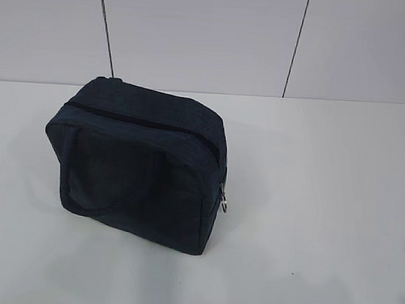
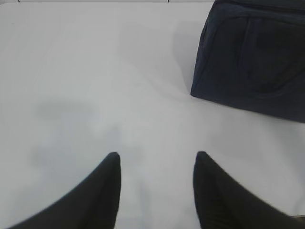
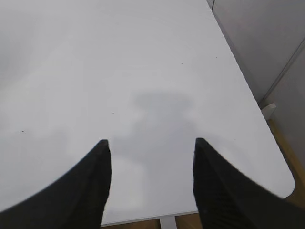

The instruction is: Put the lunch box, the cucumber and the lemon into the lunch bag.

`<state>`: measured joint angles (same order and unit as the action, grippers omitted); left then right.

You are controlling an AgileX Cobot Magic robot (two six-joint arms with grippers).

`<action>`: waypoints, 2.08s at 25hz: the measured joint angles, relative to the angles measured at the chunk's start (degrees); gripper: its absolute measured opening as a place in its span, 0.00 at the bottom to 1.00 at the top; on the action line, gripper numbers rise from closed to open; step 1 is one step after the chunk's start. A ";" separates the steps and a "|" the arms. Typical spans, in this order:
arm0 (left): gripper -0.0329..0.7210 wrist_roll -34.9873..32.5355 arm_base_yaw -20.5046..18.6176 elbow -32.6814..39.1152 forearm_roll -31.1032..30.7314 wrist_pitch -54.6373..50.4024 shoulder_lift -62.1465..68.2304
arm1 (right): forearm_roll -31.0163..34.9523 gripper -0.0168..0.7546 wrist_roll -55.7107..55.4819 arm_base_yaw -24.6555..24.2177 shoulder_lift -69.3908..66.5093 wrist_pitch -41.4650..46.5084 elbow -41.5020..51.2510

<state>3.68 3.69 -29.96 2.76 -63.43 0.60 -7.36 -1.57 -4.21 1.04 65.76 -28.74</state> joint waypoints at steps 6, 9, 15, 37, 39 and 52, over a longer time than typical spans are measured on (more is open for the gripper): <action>0.52 -2.65 0.00 0.00 0.00 0.00 0.00 | 0.00 0.57 0.00 0.00 0.00 0.00 0.00; 0.52 -4.29 0.00 0.00 -0.41 0.00 0.00 | 0.00 0.57 0.00 0.00 0.00 0.00 0.00; 0.52 -4.66 0.00 0.00 -0.64 0.00 0.00 | 0.00 0.57 0.00 0.00 0.00 0.00 0.00; 0.52 -4.87 0.00 0.00 -0.64 0.00 0.00 | 0.00 0.57 0.00 0.00 0.00 0.00 0.00; 0.52 -4.87 0.00 0.00 -0.64 0.00 0.00 | 0.00 0.57 0.00 0.00 0.00 0.00 0.00; 0.52 -4.87 0.00 0.00 -0.64 0.00 0.00 | 0.00 0.57 0.00 0.00 0.00 0.00 0.00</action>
<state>-1.19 3.69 -29.96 2.12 -63.43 0.60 -7.36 -1.57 -4.21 1.04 65.76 -28.74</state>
